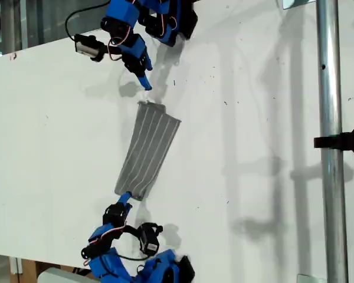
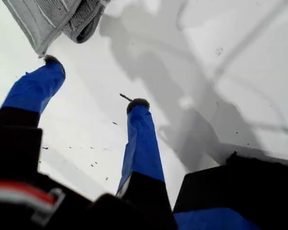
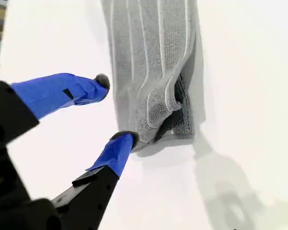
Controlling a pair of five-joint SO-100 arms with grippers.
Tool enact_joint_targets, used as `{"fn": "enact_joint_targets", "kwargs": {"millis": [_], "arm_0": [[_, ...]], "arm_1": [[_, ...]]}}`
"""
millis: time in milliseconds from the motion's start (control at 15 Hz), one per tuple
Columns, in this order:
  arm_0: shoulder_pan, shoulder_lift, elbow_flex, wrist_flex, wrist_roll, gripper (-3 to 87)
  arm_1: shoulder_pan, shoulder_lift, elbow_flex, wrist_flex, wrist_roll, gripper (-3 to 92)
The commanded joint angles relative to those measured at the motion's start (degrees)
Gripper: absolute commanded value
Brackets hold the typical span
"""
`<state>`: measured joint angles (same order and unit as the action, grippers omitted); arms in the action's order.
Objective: Grasp corners of a towel and fold twice.
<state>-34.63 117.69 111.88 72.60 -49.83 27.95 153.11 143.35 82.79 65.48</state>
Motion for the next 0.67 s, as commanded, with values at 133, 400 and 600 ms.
{"fn": "enact_joint_targets", "kwargs": {"millis": [133, 400, 600], "arm_0": [[11.34, 40.61, 25.4, -5.19, -6.33, 12.5], [23.82, 68.55, 46.58, -8.79, -15.73, 7.3], [26.98, 81.21, 51.33, -1.23, -20.13, 4.6]], "arm_1": [[-2.99, 0.44, 4.66, -8.61, 7.12, 34.6], [-5.27, -31.82, -1.93, -31.46, 9.67, 35.0], [-5.89, -51.24, -9.05, -44.56, 12.3, 33.9]]}}
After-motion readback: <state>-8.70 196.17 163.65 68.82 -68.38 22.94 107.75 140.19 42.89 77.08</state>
